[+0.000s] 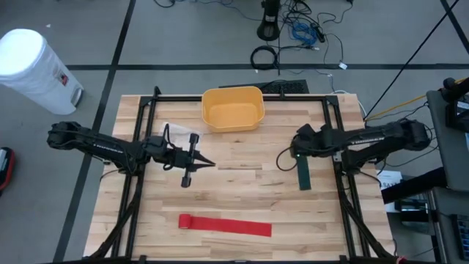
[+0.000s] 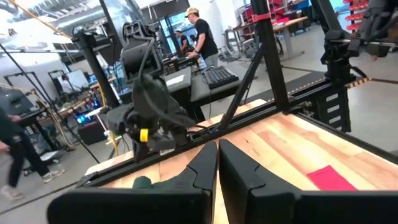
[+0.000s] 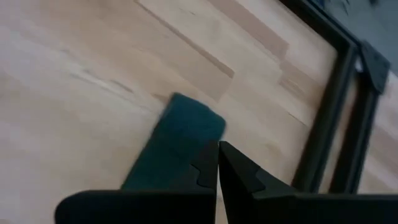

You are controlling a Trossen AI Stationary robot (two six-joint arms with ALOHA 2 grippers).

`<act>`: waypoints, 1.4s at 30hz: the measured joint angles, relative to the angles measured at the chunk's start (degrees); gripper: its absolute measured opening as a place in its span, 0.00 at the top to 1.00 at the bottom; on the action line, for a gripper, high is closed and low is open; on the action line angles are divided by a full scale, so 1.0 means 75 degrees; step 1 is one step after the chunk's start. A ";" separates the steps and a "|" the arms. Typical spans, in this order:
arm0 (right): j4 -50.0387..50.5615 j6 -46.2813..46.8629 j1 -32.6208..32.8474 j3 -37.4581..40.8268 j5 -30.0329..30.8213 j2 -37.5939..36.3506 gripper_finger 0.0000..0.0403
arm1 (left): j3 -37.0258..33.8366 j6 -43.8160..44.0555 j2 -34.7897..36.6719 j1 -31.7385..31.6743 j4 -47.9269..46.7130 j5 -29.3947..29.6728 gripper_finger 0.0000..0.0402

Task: Roll bandage
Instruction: Roll the green bandage

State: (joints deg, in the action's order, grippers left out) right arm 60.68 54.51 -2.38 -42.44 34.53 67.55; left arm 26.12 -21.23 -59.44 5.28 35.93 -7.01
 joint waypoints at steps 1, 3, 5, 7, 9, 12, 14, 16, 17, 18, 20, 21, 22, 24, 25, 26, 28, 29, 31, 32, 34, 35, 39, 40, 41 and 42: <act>0.0024 0.0029 -0.0109 0.0000 -0.0004 0.0060 1.00 | 0.0039 -0.0047 0.0000 0.0000 -0.0010 0.0003 0.94; 0.0096 0.0023 -0.0319 0.0000 -0.0005 0.0173 1.00 | 0.0118 -0.0050 0.0000 0.0000 0.0006 0.0006 0.94; 0.0197 0.0025 -0.0521 0.0000 -0.0008 0.0273 1.00 | 0.0189 -0.0050 0.0000 0.0000 0.0004 0.0006 0.94; 0.0378 0.0059 -0.0716 0.0000 -0.0029 0.0387 1.00 | 0.0243 -0.0066 0.0000 0.0000 -0.0066 0.0011 0.94; 0.0553 0.0144 -0.0885 0.0000 -0.0109 0.0511 1.00 | 0.0289 -0.0074 0.0000 0.0000 -0.0067 0.0015 0.94; 0.0730 0.0212 -0.1066 0.0000 -0.0308 0.0743 1.00 | 0.0337 -0.0095 0.0000 0.0000 -0.0063 0.0016 0.94; 0.0722 0.0200 -0.1139 0.0000 -0.0423 0.0930 1.00 | 0.0369 -0.0097 0.0000 0.0000 -0.0071 0.0017 0.94; 0.0653 0.0197 -0.1148 0.0000 -0.0448 0.1145 1.00 | 0.0406 -0.0097 0.0000 0.0000 -0.0065 0.0017 0.94; 0.0585 0.0196 -0.1148 0.0000 -0.0450 0.1266 1.00 | 0.0418 -0.0097 0.0000 0.0000 -0.0064 0.0015 0.94; 0.0491 0.0184 -0.1148 0.0000 -0.0451 0.1388 1.00 | 0.0429 -0.0097 0.0000 0.0000 -0.0065 0.0017 0.94; 0.0301 0.0119 -0.1148 0.0000 -0.0453 0.1650 1.00 | 0.0429 -0.0097 0.0000 0.0000 -0.0062 0.0017 0.94; 0.0206 0.0082 -0.1145 0.0000 -0.0453 0.1778 1.00 | 0.0429 -0.0097 0.0000 0.0000 -0.0059 0.0017 0.94; 0.0130 0.0069 -0.1145 0.0000 -0.0453 0.1900 1.00 | 0.0429 -0.0097 0.0000 0.0000 -0.0061 0.0017 0.94; -0.0007 0.0061 -0.1145 0.0000 -0.0452 0.2145 1.00 | 0.0429 -0.0096 0.0000 0.0000 -0.0062 0.0017 0.94; -0.0108 0.0033 -0.1145 0.0000 -0.0460 0.2255 1.00 | 0.0429 -0.0097 0.0000 0.0000 -0.0059 0.0017 0.94; -0.0217 -0.0006 -0.1145 0.0000 -0.0485 0.2363 1.00 | 0.0429 -0.0094 0.0000 0.0000 -0.0060 0.0017 0.94; -0.0425 -0.0120 -0.1145 0.0003 -0.0558 0.2540 1.00 | 0.0429 -0.0094 0.0000 0.0000 -0.0061 0.0017 0.94; -0.0556 -0.0205 -0.1145 0.0006 -0.0553 0.2617 1.00 | 0.0429 -0.0094 0.0000 0.0000 -0.0060 0.0017 0.94; -0.0729 -0.0323 -0.1145 0.0006 -0.0476 0.2714 1.00 | 0.0429 -0.0094 0.0000 0.0000 -0.0061 0.0017 0.94; -0.0813 -0.0376 -0.1135 0.0011 -0.0459 0.2722 1.00 | 0.0429 -0.0092 0.0000 0.0000 -0.0058 0.0017 0.94; -0.0987 -0.0430 -0.1087 0.0008 -0.0450 0.2713 1.00 | 0.0429 -0.0091 0.0000 0.0000 -0.0059 0.0017 0.94; -0.1013 -0.0483 -0.1061 -0.0020 -0.0457 0.2709 1.00 | 0.0429 -0.0091 0.0000 0.0000 -0.0060 0.0017 0.94; -0.1294 -0.0826 -0.0892 -0.0248 -0.0625 0.2696 1.00 | 0.0429 -0.0088 0.0000 0.0000 -0.0062 0.0017 0.94; -0.1390 -0.0928 -0.0839 -0.0310 -0.0681 0.2696 1.00 | 0.0429 -0.0088 0.0000 0.0000 -0.0062 0.0017 0.94; -0.1520 -0.1035 -0.0783 -0.0366 -0.0728 0.2696 1.00 | 0.0429 -0.0088 0.0000 0.0000 -0.0061 0.0017 0.94; -0.1685 -0.1140 -0.0725 -0.0409 -0.0757 0.2696 1.00 | 0.0429 -0.0085 0.0000 0.0000 -0.0059 0.0017 0.94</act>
State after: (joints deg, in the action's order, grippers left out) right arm 48.04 45.96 -7.81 -45.51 28.85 87.77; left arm 29.34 -21.87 -59.44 5.28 35.48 -6.87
